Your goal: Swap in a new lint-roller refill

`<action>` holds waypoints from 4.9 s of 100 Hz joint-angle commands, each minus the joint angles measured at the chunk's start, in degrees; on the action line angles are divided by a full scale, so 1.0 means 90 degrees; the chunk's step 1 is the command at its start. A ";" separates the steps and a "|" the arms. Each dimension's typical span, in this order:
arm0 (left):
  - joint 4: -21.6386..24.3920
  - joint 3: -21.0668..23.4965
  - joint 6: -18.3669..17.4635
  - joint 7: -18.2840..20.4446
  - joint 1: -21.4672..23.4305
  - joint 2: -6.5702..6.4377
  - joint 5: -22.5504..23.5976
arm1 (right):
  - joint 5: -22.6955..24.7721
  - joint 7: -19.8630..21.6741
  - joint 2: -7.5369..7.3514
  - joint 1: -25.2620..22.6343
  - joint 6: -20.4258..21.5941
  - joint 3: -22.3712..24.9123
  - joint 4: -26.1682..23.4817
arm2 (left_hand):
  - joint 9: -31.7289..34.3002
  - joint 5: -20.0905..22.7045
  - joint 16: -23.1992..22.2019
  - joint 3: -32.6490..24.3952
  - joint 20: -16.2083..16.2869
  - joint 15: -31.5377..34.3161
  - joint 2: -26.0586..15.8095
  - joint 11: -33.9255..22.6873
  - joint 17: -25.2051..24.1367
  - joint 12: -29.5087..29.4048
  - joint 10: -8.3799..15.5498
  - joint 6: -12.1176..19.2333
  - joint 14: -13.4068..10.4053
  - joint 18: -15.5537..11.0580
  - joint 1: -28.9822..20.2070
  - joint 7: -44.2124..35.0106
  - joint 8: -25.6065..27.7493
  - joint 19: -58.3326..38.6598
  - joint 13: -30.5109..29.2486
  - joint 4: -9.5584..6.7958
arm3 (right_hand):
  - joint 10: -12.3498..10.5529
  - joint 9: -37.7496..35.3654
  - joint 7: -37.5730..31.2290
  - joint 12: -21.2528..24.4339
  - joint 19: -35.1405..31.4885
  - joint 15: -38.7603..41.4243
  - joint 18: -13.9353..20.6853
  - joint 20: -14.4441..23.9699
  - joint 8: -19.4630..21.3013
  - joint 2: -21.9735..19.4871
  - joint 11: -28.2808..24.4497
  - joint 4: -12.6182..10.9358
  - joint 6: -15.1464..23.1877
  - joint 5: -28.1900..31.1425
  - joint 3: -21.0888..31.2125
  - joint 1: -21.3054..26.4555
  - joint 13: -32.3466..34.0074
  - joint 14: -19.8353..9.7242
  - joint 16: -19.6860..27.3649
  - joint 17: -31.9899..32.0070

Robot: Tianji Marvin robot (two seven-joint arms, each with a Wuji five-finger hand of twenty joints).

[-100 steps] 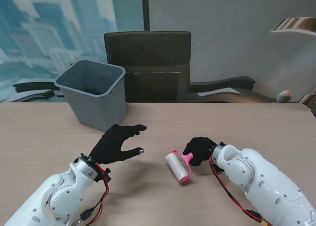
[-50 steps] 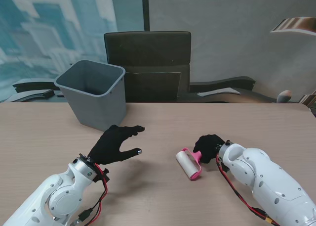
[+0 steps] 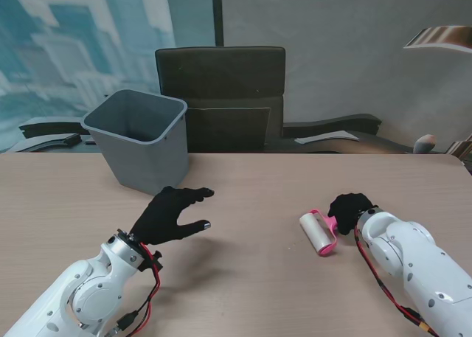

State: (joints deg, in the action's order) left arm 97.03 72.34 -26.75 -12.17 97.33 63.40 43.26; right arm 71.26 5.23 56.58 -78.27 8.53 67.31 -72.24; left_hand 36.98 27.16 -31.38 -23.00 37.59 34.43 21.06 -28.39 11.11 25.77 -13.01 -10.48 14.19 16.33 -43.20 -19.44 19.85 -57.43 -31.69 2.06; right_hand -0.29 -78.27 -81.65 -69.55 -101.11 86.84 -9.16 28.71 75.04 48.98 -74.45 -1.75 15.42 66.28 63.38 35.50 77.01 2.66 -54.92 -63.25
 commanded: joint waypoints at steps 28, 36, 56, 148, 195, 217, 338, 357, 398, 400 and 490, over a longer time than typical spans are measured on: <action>-0.0004 -0.0028 0.0034 0.0082 0.0003 0.0023 -0.0093 | 0.0042 -0.0191 -0.0040 -0.0262 0.0029 -0.0084 0.0023 | 0.0045 0.0102 -0.0051 -0.0084 0.0112 -0.0060 0.0022 -0.0089 -0.0075 -0.0063 0.0136 0.0089 -0.0078 -0.0038 0.0072 -0.0099 0.0181 0.0030 0.0143 -0.0108 | 0.0437 -0.0250 -0.0050 -0.0071 -0.0767 0.1436 0.0365 0.0078 0.0169 0.0137 -0.0300 0.0263 -0.0004 0.0333 0.0037 0.0174 -0.0098 -0.2609 -0.0420 -0.0278; -0.0011 -0.0043 0.0033 0.0089 -0.0005 0.0024 -0.0112 | -0.0103 -0.0261 -0.0009 -0.0189 0.0123 -0.0276 -0.0056 | 0.0061 0.0108 -0.0060 -0.0086 0.0118 -0.0049 0.0016 -0.0103 -0.0075 -0.0052 0.0139 0.0084 -0.0079 -0.0029 0.0070 -0.0122 0.0191 0.0027 0.0133 -0.0108 | 0.0430 -0.0249 -0.0048 -0.0068 -0.0766 0.1435 0.0365 0.0080 0.0176 0.0136 -0.0302 0.0260 -0.0005 0.0334 0.0031 0.0176 -0.0098 -0.2616 -0.0411 -0.0278; -0.0016 -0.0068 0.0037 0.0108 -0.0007 0.0024 -0.0139 | -0.0558 -0.0249 0.0077 0.0048 0.0214 -0.0886 -0.0253 | 0.0108 0.0122 -0.0076 -0.0085 0.0130 -0.0027 0.0002 -0.0133 -0.0063 -0.0031 0.0148 0.0086 -0.0081 -0.0024 0.0063 -0.0161 0.0206 0.0013 0.0112 -0.0109 | 0.0431 -0.0244 -0.0044 -0.0063 -0.0764 0.1436 0.0364 0.0084 0.0186 0.0142 -0.0302 0.0266 -0.0005 0.0336 0.0012 0.0176 -0.0099 -0.2608 -0.0396 -0.0278; -0.0070 -0.0168 0.0042 0.0092 -0.0063 0.0041 -0.0243 | -0.0273 -0.0020 0.0009 0.0025 0.0512 -0.0739 -0.0396 | 0.0259 0.0187 -0.0157 -0.0057 0.0162 0.0126 -0.0067 -0.0255 0.0010 0.0046 0.0197 0.0067 -0.0084 -0.0018 0.0017 -0.0290 0.0243 -0.0082 -0.0025 -0.0115 | 0.0478 -0.0126 0.0022 -0.0036 -0.0691 0.1413 0.0345 0.0114 0.0224 0.0143 -0.0243 0.0361 -0.0038 0.0280 -0.0093 0.0150 -0.0099 -0.2532 -0.0238 -0.0116; -0.0124 -0.0223 0.0087 0.0118 -0.0126 0.0046 -0.0305 | 0.0976 -0.0053 -0.0083 -0.0901 0.0061 0.0599 -0.0791 | 0.0285 0.0188 -0.0173 -0.0039 0.0155 0.0166 -0.0072 -0.0282 0.0019 0.0055 0.0185 0.0057 -0.0071 -0.0017 0.0006 -0.0326 0.0238 -0.0118 -0.0052 -0.0119 | 0.0496 -0.0098 0.0039 -0.0025 -0.0671 0.1423 0.0342 0.0137 0.0247 0.0145 -0.0232 0.0378 -0.0036 0.0273 -0.0104 0.0167 -0.0102 -0.2491 -0.0174 -0.0079; -0.0135 -0.0235 0.0071 0.0126 -0.0139 0.0046 -0.0317 | 0.0584 -0.0095 -0.0022 -0.0754 0.0008 0.0251 -0.0823 | 0.0300 0.0190 -0.0175 -0.0038 0.0151 0.0174 -0.0085 -0.0289 0.0028 0.0057 0.0198 0.0068 -0.0079 -0.0006 0.0018 -0.0331 0.0234 -0.0128 -0.0062 -0.0119 | 0.0532 -0.0086 0.0059 -0.0007 -0.0662 0.1426 0.0330 0.0148 0.0249 0.0249 -0.0215 0.0423 -0.0046 0.0264 -0.0142 0.0188 -0.0104 -0.2463 -0.0145 -0.0061; -0.0104 -0.0206 0.0062 0.0115 -0.0097 0.0045 -0.0300 | 0.0258 0.0074 0.0012 -0.0433 -0.0381 -0.0338 -0.0649 | 0.0364 0.0249 -0.0181 -0.0046 0.0136 0.0210 -0.0101 -0.0323 0.0054 0.0064 0.0214 0.0057 -0.0085 -0.0005 -0.0012 -0.0501 0.0302 -0.0162 -0.0114 -0.0116 | 0.0647 0.0032 0.0207 0.0062 -0.0607 0.1423 0.0243 0.0216 0.0245 0.0258 -0.0141 0.0471 -0.0123 0.0217 -0.0157 0.0201 -0.0108 -0.2327 0.0037 0.0139; -0.0117 -0.0223 0.0073 0.0139 -0.0115 0.0042 -0.0312 | 0.0866 0.0004 -0.0035 -0.0749 -0.0774 0.0268 -0.0565 | 0.0363 0.0246 -0.0182 -0.0046 0.0134 0.0214 -0.0103 -0.0323 0.0055 0.0065 0.0217 0.0061 -0.0077 -0.0004 -0.0018 -0.0503 0.0302 -0.0164 -0.0118 -0.0118 | 0.0665 0.0047 0.0219 0.0070 -0.0599 0.1431 0.0231 0.0231 0.0247 0.0260 -0.0135 0.0475 -0.0133 0.0212 -0.0149 0.0215 -0.0110 -0.2322 0.0061 0.0174; -0.0151 -0.0266 0.0081 0.0182 -0.0161 0.0038 -0.0339 | 0.1064 -0.0039 -0.0038 -0.0950 -0.0874 0.0521 -0.0645 | 0.0369 0.0245 -0.0184 -0.0043 0.0133 0.0222 -0.0104 -0.0328 0.0057 0.0067 0.0213 0.0062 -0.0083 -0.0013 -0.0027 -0.0507 0.0302 -0.0170 -0.0125 -0.0119 | 0.0712 0.0057 0.0265 0.0098 -0.0611 0.1441 0.0198 0.0261 0.0238 0.0379 -0.0126 0.0519 -0.0180 0.0215 -0.0203 0.0234 -0.0113 -0.2273 0.0100 0.0198; -0.0150 -0.0264 0.0082 0.0181 -0.0159 0.0038 -0.0339 | 0.1021 -0.0032 -0.0033 -0.0929 -0.0855 0.0486 -0.0659 | 0.0367 0.0240 -0.0184 -0.0044 0.0133 0.0223 -0.0107 -0.0328 0.0057 0.0067 0.0218 0.0058 -0.0089 -0.0013 -0.0026 -0.0505 0.0301 -0.0170 -0.0125 -0.0120 | 0.0714 0.0055 0.0267 0.0101 -0.0611 0.1441 0.0197 0.0261 0.0238 0.0376 -0.0124 0.0522 -0.0181 0.0215 -0.0204 0.0228 -0.0113 -0.2273 0.0101 0.0196; -0.0198 -0.0323 0.0115 0.0224 -0.0208 0.0035 -0.0381 | -0.1706 0.0070 0.0407 -0.0028 -0.1944 -0.0729 -0.1011 | 0.0383 0.0254 -0.0186 -0.0051 0.0128 0.0233 -0.0143 -0.0333 0.0071 0.0067 0.0219 0.0057 -0.0079 -0.0022 -0.0057 -0.0513 0.0300 -0.0182 -0.0136 -0.0120 | 0.0639 -0.0001 0.0283 0.0140 -0.0657 0.1463 0.0166 0.0250 0.0249 0.0003 -0.0141 0.0488 -0.0179 0.0190 -0.0289 0.0036 -0.0115 -0.2300 0.0095 0.0102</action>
State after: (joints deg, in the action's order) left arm 95.15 69.41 -26.03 -11.07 95.38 63.57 39.91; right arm 56.21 5.85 59.28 -80.02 -8.82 61.25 -81.73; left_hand 39.95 28.41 -32.20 -22.97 37.95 35.12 21.06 -30.92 11.75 25.77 -12.45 -10.47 14.20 16.42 -43.20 -22.84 21.81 -57.47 -31.79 2.02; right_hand 0.62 -77.08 -78.55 -68.59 -101.93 88.28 -9.78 29.60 76.49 49.87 -74.45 0.55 14.27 66.29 60.86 35.74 76.05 3.27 -51.96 -60.61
